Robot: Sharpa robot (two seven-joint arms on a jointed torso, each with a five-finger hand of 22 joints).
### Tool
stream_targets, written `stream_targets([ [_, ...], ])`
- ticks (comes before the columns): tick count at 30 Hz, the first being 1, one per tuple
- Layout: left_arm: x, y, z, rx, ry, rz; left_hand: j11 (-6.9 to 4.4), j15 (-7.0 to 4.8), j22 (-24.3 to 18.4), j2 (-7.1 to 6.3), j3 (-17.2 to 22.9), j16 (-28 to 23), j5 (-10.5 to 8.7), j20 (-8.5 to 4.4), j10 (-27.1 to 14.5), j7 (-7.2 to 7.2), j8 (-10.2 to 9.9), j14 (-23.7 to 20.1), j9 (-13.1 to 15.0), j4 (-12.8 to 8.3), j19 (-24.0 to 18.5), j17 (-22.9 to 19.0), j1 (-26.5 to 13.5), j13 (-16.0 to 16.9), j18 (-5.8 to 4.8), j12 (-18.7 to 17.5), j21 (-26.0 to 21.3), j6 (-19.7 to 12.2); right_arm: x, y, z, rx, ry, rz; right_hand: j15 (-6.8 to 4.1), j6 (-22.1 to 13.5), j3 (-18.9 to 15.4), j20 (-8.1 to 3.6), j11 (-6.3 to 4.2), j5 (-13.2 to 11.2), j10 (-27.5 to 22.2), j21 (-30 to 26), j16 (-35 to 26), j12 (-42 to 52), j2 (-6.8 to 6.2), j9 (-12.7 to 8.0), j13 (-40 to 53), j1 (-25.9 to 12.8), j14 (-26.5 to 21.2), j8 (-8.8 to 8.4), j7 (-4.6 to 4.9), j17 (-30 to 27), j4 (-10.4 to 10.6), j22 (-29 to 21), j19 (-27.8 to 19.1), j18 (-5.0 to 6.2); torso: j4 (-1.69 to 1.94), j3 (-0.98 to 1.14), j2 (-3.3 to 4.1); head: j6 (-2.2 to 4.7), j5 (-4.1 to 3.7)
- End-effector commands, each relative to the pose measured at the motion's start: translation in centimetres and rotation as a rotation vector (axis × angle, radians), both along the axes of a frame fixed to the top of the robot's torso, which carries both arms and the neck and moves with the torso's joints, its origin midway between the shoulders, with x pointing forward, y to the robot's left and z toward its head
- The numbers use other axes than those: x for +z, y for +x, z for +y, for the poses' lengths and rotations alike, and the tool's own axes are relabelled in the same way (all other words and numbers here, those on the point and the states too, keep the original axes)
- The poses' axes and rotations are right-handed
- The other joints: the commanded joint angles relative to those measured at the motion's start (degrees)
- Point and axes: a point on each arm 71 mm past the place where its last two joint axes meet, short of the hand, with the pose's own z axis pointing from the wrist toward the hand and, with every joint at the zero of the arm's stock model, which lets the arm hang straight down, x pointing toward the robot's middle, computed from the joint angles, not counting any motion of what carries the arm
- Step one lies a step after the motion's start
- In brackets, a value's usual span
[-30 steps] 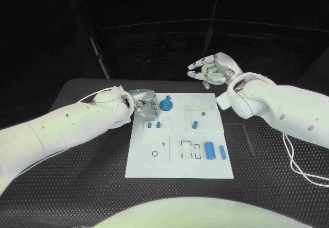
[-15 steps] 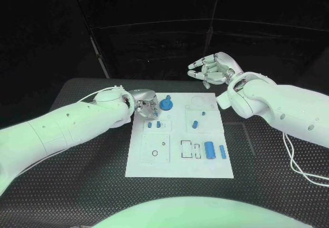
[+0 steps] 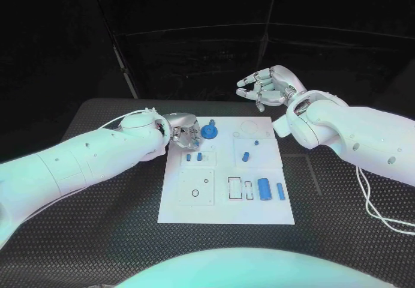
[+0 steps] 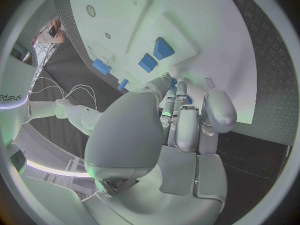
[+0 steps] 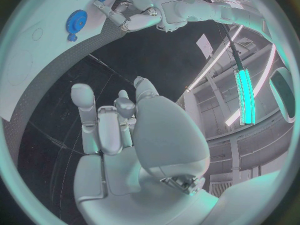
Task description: Assemble the parts on the task board
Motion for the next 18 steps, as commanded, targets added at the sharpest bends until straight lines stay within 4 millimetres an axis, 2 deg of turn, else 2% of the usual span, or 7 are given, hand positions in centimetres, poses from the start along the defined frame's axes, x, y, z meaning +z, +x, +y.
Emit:
stream_targets([
  [1, -0.05, 0.01, -0.01, -0.001, 0.005, 0.014, 0.18, 0.14, 0.1, -0.24, 0.4, 0.1, -0.02, 0.25, 0.2, 0.03, -0.2, 1.6, -0.1, 0.1, -0.1, 0.0, -0.4, 0.1, -1.03, -0.3, 0.4, -0.3, 0.15, -0.02, 0.12, 0.01, 0.003, -0.006, -0.54, -0.3, 0.1, -0.18, -0.06, 0.2, 0.4, -0.3, -0.1, 0.3, 0.53, 0.0, 0.1, -0.2, 1.8, 0.23, -0.14, 0.1, 0.3, 0.0, 0.0, 0.76, -0.02, 0.0, 0.0, -0.04, -0.02],
  [8, -0.15, 0.03, 0.21, 0.005, 0.013, 0.021, 0.36, 0.27, 0.1, -0.69, 0.3, 0.1, -0.04, 0.34, -0.2, 0.21, -0.8, 1.5, -0.4, 0.1, -0.1, -0.3, -0.8, 0.0, -1.02, -0.8, 0.3, -1.1, 0.14, 0.01, 0.04, 0.007, 0.002, -0.005, -0.57, -0.2, 0.1, -0.2, -0.09, 0.2, 0.0, -0.5, -0.4, -0.1, 0.52, 0.0, -0.4, -0.2, 1.7, 0.34, -0.17, -0.3, 0.3, -0.4, -0.2, 0.84, 0.03, -0.01, -0.01, -0.03, -0.06],
  [11, -0.14, 0.04, 0.27, 0.009, 0.013, 0.019, 0.38, 0.39, 0.2, -1.2, 0.4, 0.1, -0.02, 0.4, -0.8, 0.3, -1.3, 1.5, -1.2, 0.2, -0.2, -0.5, -1.2, -0.1, -0.98, -1.5, 0.2, -4.2, 0.11, 0.04, -0.02, 0.005, 0.002, -0.005, -0.55, -0.5, 0.1, -0.2, -0.06, 0.2, -1.0, -0.9, -0.7, -1.3, 0.43, -0.1, -1.7, -0.1, 1.6, 0.27, -0.13, -0.7, 0.3, -1.1, -0.6, 0.95, 0.03, -0.02, -0.02, -0.04, -0.05],
  [12, -0.13, 0.04, 0.29, 0.01, 0.012, 0.017, 0.43, 0.39, 0.3, -1.45, 0.4, 0.1, -0.03, 0.44, -1.2, 0.22, -1.3, 1.5, -1.7, 0.3, -0.2, -0.7, -1.3, -0.1, -0.97, -1.8, 0.2, -6.1, 0.1, 0.05, -0.05, 0.004, 0.001, -0.004, -0.54, -0.6, 0.2, -0.19, -0.04, 0.2, -1.8, -1.1, -0.8, -2.3, 0.42, -0.1, -2.7, -0.1, 1.5, 0.26, -0.11, -0.9, 0.3, -1.3, -0.7, 0.99, 0.02, -0.02, -0.02, -0.04, -0.05],
  [16, -0.08, 0.08, 0.44, 0.017, 0.009, 0.009, 1.03, 0.78, 0.3, -1.88, 0.0, 0.0, -0.03, 0.74, -3.4, -0.29, -1.2, 1.3, -2.1, 0.2, -0.3, -1.3, -1.6, -0.3, -0.97, -2.2, -0.1, -9.9, 0.02, 0.14, -0.22, -0.001, -0.002, 0.0, -0.46, -1.1, 0.4, -0.12, 0.01, 0.1, -6.9, -3.4, -3.1, -9.6, 0.4, -0.1, -10.4, 0.2, 0.5, 0.32, -0.02, -3.6, 0.5, -4.8, -2.9, 1.58, -0.01, -0.01, -0.06, 0.03, -0.03],
  [18, -0.06, 0.09, 0.49, 0.02, 0.007, 0.006, 1.3, 0.99, 0.2, -1.89, -0.3, 0.0, -0.05, 0.91, -4.6, -0.34, -1.2, 1.3, -2.1, 0.0, -0.3, -1.5, -1.6, -0.4, -0.94, -2.2, -0.3, -10.5, -0.03, 0.19, -0.32, -0.004, -0.008, 0.003, -0.49, -1.2, 0.5, -0.08, 0.0, -0.2, -10.2, -5.1, -4.7, -15.3, 0.34, -0.1, -16.3, 0.3, -0.1, 0.42, 0.01, -5.4, 0.7, -7.2, -4.2, 1.95, -0.01, -0.02, -0.07, 0.06, -0.04],
])
